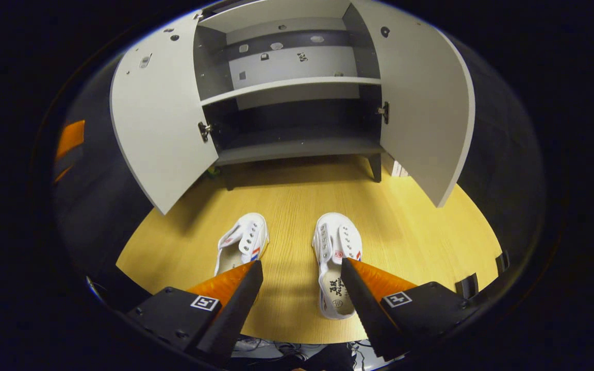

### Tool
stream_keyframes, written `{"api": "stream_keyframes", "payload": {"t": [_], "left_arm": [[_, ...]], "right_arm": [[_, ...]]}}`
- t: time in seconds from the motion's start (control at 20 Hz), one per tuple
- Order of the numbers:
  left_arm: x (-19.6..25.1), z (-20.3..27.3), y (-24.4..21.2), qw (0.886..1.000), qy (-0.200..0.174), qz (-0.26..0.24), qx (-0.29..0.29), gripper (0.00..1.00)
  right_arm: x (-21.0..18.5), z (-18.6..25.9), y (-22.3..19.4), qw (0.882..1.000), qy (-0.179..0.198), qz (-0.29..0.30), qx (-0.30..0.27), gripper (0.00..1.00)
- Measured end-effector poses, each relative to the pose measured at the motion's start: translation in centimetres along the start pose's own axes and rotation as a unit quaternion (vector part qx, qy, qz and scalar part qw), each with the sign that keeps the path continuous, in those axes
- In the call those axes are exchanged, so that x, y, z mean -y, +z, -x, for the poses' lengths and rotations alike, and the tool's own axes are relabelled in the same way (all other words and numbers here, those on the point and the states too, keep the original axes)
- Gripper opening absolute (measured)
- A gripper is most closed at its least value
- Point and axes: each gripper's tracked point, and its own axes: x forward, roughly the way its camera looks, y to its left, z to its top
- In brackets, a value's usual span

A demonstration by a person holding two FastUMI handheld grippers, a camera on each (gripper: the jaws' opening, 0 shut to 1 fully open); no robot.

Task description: Grab one shoe with the right hand and put it into the shoe cabinet, grab the other shoe with the left hand and put it into the shoe cabinet; then close the right door with the right hand and the left door with the left hand.

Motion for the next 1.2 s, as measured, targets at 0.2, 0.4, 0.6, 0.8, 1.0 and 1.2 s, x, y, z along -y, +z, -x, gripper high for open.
{"api": "stream_keyframes", "payload": {"t": [0.2,0.4,0.6,0.8,1.0,1.2], "left_arm": [[-0.6,0.2,-0.1,1.000,0.010,0.003,-0.001,0.95],[-1.5,0.5,-0.6,1.000,0.021,0.003,-0.008,0.95],[-2.4,0.7,-1.3,0.999,0.029,0.012,-0.017,0.95],[-3.4,0.8,-1.8,0.998,0.048,0.025,-0.028,0.95],[-2.4,0.2,-1.3,0.999,0.033,0.033,-0.014,0.95],[-1.2,-0.4,-1.6,0.999,0.033,0.005,-0.026,0.95]], "right_arm": [[-0.1,-2.4,-2.9,0.999,0.001,0.009,-0.037,0.99],[-0.1,-5.4,-5.0,0.997,-0.002,0.003,-0.073,0.99],[1.3,-8.1,-4.7,0.997,-0.036,0.012,-0.069,1.00],[2.0,-10.0,-4.3,0.996,-0.047,-0.004,-0.076,0.80],[3.3,-11.1,-3.6,0.993,-0.073,-0.043,-0.078,0.31],[3.4,-11.5,-3.5,0.991,-0.066,-0.070,-0.098,0.16]]}}
